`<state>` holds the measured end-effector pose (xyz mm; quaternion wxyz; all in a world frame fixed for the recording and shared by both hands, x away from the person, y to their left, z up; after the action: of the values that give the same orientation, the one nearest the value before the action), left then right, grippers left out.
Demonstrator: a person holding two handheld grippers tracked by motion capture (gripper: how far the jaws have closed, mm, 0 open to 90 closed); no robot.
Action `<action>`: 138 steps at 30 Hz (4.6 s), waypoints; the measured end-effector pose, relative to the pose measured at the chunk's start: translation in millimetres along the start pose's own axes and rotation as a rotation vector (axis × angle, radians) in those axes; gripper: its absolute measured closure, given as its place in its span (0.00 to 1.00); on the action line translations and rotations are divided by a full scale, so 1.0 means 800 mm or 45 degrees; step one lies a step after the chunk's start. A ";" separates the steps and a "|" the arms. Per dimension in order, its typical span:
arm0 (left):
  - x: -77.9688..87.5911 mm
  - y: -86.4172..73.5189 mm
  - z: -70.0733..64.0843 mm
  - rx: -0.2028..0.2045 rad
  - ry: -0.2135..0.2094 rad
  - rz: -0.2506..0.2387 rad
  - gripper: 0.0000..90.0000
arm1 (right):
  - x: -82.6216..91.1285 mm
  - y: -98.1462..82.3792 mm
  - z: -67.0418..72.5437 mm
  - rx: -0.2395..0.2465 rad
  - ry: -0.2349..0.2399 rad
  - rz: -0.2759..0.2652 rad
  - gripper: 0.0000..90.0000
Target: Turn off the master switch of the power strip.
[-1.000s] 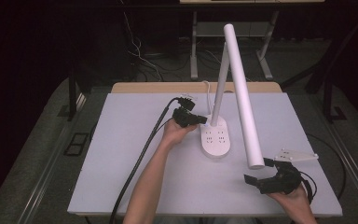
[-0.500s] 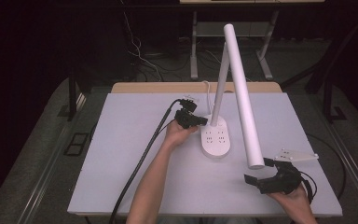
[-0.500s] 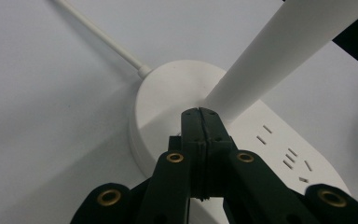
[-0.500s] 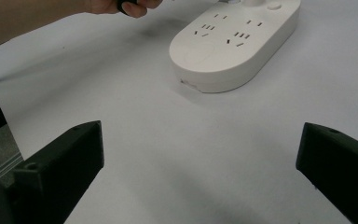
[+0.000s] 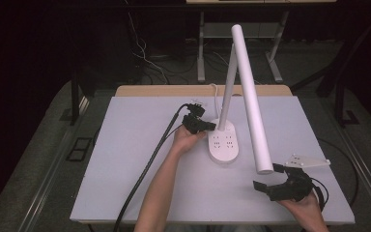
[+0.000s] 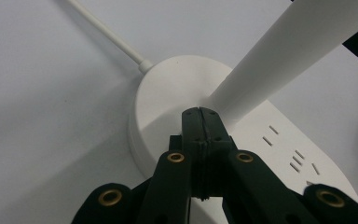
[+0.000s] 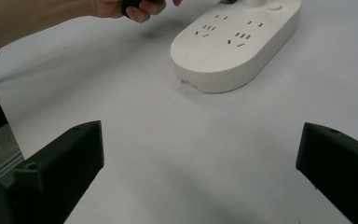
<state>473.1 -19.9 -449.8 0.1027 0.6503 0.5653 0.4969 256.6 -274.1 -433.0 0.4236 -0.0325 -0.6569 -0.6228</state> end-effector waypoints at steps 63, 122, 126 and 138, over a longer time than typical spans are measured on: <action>0.013 0.003 -0.003 0.034 0.031 -0.149 1.00 | 0.005 -0.002 -0.006 -0.033 -0.016 -0.019 0.00; 0.210 -0.110 -0.070 -0.166 0.050 -0.257 0.00 | 0.001 -0.001 -0.001 -0.003 -0.026 -0.016 0.00; 0.216 -0.129 -0.074 -0.154 0.053 -0.266 0.00 | 0.001 0.000 0.000 0.007 -0.027 -0.019 0.00; 0.233 -0.176 -0.092 -0.135 0.082 -0.322 0.00 | 0.002 -0.001 -0.001 -0.002 -0.030 -0.015 0.00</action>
<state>302.9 152.3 -413.4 0.1806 0.5514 0.6186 0.5299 255.5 -275.5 -432.8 0.4121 -0.0363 -0.6617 -0.6252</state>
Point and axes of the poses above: each handheld gripper's, and its own axes: x roughly backward along the jaws, y roughly out of its top, z roughly to its left, the point moved 3 cm from there along -x, roughly forward along the jaws, and after that the axes turned 13 degrees about -y, right-handed, at the moved point
